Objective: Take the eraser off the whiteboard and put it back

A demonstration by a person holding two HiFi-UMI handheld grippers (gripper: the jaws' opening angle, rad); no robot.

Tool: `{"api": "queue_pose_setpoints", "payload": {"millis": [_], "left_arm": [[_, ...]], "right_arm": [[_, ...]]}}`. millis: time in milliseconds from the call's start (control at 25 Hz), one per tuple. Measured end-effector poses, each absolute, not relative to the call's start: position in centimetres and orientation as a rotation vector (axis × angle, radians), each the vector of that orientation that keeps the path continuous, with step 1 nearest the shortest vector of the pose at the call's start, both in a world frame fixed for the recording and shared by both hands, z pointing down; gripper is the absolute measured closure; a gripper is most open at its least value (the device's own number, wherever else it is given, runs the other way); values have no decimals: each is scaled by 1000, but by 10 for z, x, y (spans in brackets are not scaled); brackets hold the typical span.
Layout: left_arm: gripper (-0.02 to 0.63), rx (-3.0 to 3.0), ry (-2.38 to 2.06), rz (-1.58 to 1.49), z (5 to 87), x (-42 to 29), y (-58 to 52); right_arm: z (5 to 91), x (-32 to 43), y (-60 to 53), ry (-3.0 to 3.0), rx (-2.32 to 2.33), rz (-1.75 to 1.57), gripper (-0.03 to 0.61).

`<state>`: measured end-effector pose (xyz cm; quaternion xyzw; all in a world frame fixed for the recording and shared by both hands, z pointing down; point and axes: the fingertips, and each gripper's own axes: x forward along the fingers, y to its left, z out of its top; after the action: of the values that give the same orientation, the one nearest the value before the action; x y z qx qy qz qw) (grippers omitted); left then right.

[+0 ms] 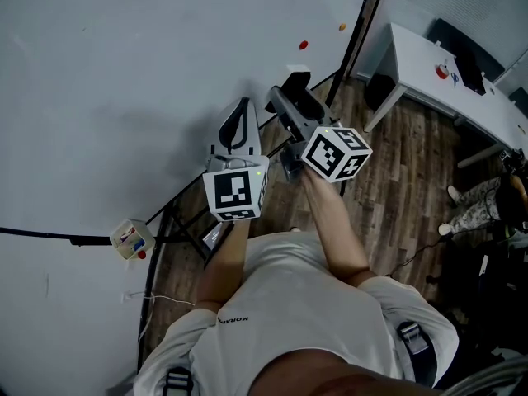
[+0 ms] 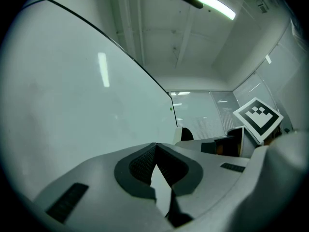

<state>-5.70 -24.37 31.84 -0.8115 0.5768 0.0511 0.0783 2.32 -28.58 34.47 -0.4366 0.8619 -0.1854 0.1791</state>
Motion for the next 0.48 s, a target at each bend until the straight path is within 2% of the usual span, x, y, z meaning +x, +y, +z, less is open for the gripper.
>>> {"api": "queue_pose_setpoints", "payload": {"millis": [280,480], "left_arm": [[611,-2445,1731,162,320,-56,-244],[611,-2464,1751,173,324,-59,-247]], "right_arm": [[338,19,-276,2578,-1421,-183,341],[340,10,-270,2628,-1456,-99,341]]}}
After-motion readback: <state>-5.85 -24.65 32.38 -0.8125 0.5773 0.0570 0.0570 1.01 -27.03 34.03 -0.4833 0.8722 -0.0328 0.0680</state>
